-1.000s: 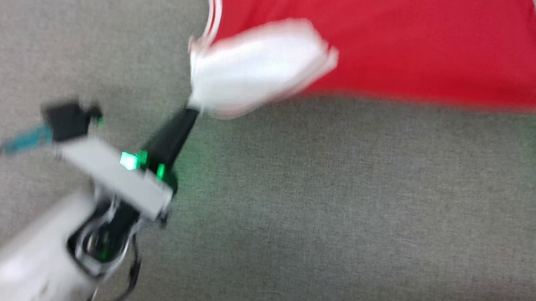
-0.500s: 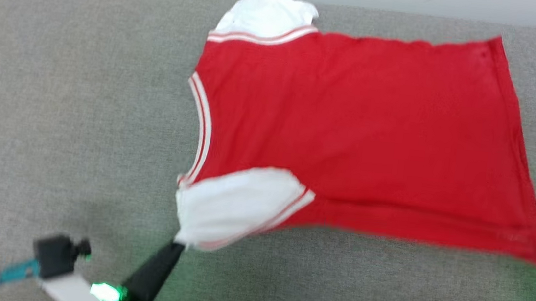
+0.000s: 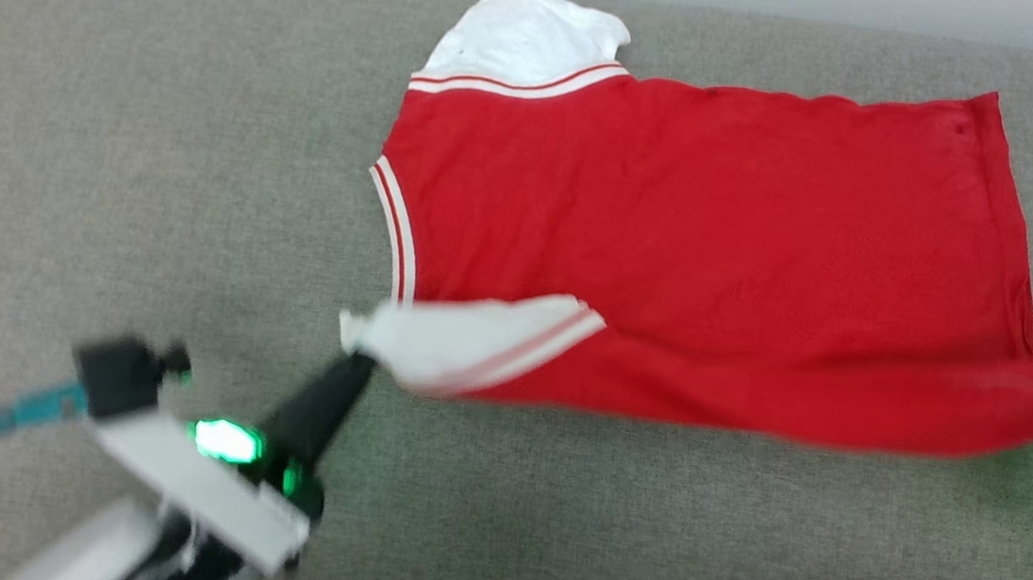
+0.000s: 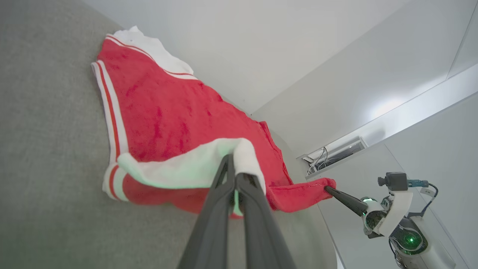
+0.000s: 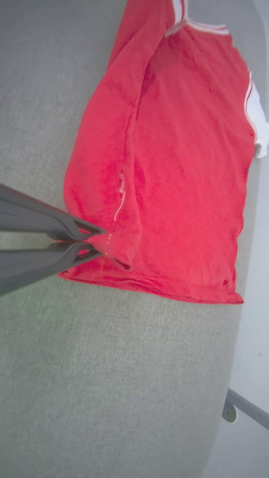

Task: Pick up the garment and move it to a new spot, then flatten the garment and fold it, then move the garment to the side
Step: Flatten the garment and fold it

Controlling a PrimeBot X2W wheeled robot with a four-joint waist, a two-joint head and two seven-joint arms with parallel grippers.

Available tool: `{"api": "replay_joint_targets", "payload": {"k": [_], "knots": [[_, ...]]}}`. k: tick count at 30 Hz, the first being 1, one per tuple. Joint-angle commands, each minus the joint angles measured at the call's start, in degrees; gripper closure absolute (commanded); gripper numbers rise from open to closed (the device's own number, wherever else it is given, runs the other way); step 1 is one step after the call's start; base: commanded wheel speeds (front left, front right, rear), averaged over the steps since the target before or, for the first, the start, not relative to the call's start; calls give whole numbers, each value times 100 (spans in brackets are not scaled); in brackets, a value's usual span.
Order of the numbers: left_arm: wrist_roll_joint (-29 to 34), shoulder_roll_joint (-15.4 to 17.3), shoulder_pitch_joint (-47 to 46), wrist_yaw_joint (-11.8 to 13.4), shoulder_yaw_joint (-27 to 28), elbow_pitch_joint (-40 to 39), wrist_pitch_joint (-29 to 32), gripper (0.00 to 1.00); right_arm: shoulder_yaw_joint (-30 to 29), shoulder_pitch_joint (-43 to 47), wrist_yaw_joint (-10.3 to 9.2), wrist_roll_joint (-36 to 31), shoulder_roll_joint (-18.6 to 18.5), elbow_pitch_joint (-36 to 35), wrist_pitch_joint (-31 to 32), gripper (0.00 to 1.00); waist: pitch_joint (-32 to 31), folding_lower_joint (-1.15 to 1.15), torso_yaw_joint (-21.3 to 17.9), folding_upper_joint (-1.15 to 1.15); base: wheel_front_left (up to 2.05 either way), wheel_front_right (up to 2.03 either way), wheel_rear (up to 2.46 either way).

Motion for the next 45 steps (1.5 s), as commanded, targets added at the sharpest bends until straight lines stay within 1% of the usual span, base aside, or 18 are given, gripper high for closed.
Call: {"api": "replay_joint_targets", "payload": {"k": [1,5,9,14,17,20,22,25,26,27,28,29,30,35,39,42,45], "knots": [[-35,-89,-293,5,30,168,-5,100,100,-314,-9,-98,-21,210,33,100,33,0,-4,0,0,0,0],[-35,-322,-863,5,38,754,-46,100,339,-1228,-9,-263,68,1010,-100,100,132,0,-38,0,0,0,0],[89,-610,-1265,5,-29,1315,-113,100,603,-1814,-9,-287,142,1751,-295,100,284,0,-1,0,0,0,0],[379,-914,-1603,5,-213,1947,-175,100,805,-2082,-9,-367,-1,2323,-656,100,485,0,127,0,0,0,0],[474,-1136,-1748,5,-167,2196,-200,100,864,-2151,-9,-368,2,2591,-935,100,602,0,182,0,0,0,0],[672,-1263,-1838,5,-109,2519,-213,100,979,-2250,-9,-386,-3,2800,-1138,100,642,0,220,0,0,0,0],[814,-1357,-1878,4,-184,2717,-199,100,1076,-2294,-9,-408,9,2928,-1237,100,633,0,218,0,0,0,0],[1020,-1363,-1932,5,-361,3129,-198,100,1253,-2365,-9,-436,56,3115,-1387,100,567,0,198,0,0,0,0],[1077,-1359,-1943,9,-416,3278,-198,74,1301,-2394,-9,-434,72,3179,-1449,91,531,0,188,0,0,0,0],[1175,-1337,-1968,11,-502,3428,-198,51,1357,-2410,-9,-426,89,3251,-1493,75,492,0,178,0,0,0,0],[1272,-1308,-2003,11,-581,3548,-199,5,1413,-2432,-9,-423,107,3321,-1524,55,449,0,167,0,0,0,0],[1311,-1294,-2038,11,-629,3618,-199,0,1441,-2468,-9,-427,121,3379,-1588,13,408,0,157,0,0,0,0],[1368,-1273,-2082,11,-660,3673,-199,0,1448,-2507,-9,-425,133,3434,-1654,0,364,0,146,0,0,0,0],[1788,-963,-2277,11,-766,3818,-200,0,1459,-2513,-9,-393,184,3587,-1961,0,93,0,110,0,0,0,0],[2099,-500,-2473,11,-941,3763,-122,0,1381,-2394,-9,-389,211,3543,-2124,0,-100,0,99,0,0,0,0],[2210,-255,-2652,45,-1039,3589,271,0,1354,-2299,-9,-410,228,3471,-2163,0,-201,0,81,0,0,0,0],[2133,-24,-2735,120,-1162,3249,932,0,1337,-2207,-10,-424,271,3400,-2160,0,-277,0,37,0,0,0,0]]}}
